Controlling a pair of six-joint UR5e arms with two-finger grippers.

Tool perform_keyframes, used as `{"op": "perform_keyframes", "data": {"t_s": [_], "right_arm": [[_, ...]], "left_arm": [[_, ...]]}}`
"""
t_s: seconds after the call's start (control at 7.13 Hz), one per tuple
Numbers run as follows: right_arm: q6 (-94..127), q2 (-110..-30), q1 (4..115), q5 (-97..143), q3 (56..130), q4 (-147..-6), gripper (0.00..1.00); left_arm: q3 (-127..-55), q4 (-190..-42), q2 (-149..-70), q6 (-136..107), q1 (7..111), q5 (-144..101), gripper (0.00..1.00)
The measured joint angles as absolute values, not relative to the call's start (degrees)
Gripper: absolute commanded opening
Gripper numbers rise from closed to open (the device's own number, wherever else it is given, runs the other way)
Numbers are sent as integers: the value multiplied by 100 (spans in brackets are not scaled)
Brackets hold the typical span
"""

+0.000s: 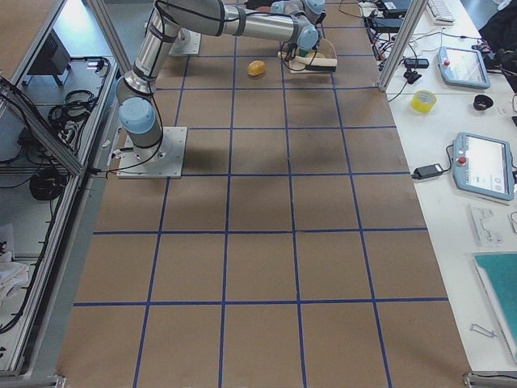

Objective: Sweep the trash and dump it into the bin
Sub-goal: 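Sweep the sponge and curved piece into the dustpan with the right gripper's brush, then move brush behind yellow potato with right gripper while left angles dustpan toward it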

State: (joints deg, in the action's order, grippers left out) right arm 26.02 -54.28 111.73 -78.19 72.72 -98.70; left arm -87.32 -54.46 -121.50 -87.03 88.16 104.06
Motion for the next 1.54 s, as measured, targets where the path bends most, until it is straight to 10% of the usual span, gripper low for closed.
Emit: {"op": "perform_keyframes", "data": {"t_s": [0.98,1.54], "right_arm": [[3139,-7262,11216,-8353,9332,-8542,12],[4613,-7435,12251,-8276,9885,-8879,12]], "left_arm": [[-9072,-5429,-11726,-7677,8267,10278,0],[-10475,-5304,-10792,-7163,7860,10307,0]]}}
